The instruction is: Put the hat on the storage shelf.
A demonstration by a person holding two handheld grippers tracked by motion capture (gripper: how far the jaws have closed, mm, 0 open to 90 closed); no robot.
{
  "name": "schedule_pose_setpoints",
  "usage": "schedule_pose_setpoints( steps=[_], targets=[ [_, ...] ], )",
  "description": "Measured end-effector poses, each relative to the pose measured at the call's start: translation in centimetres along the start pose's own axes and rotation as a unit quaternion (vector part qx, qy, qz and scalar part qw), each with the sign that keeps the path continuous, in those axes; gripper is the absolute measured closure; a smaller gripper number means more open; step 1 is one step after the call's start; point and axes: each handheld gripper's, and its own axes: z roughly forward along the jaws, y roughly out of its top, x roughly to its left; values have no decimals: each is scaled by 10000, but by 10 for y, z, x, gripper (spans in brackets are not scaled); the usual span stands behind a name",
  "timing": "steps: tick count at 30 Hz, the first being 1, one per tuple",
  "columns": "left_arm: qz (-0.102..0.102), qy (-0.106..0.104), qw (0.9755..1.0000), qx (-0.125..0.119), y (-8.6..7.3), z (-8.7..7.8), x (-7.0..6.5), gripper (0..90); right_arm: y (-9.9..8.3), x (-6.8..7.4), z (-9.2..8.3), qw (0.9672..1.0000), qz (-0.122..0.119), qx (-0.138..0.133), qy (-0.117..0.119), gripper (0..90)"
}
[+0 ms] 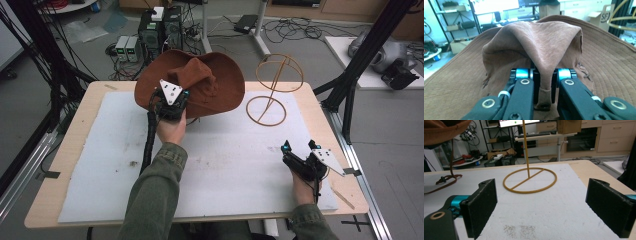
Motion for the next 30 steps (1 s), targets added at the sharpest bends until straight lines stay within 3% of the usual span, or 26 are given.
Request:
schedule_pose_setpoints(
  steps=[5, 8, 18, 25, 30],
  targets=[
    [21, -30, 9993, -374, 12, -5, 1, 881, 0, 0, 0, 10000, 3, 5, 4, 95],
    [103, -39, 9988, -479, 21, -6, 0, 881, 0, 0, 0, 10000, 17, -2, 15, 96],
    [7, -186, 9963, -834, 46, -1, -1, 880, 0, 0, 0, 10000, 34, 1, 13, 95],
    [-102, -329, 9939, -1046, 53, 8, -6, 880, -1, -1, 0, 10000, 2, -6, 18, 95],
    [-210, -495, 9921, -1136, 56, 23, -10, 880, -1, -4, -3, 10000, -4, -16, -8, 95]
  ],
)
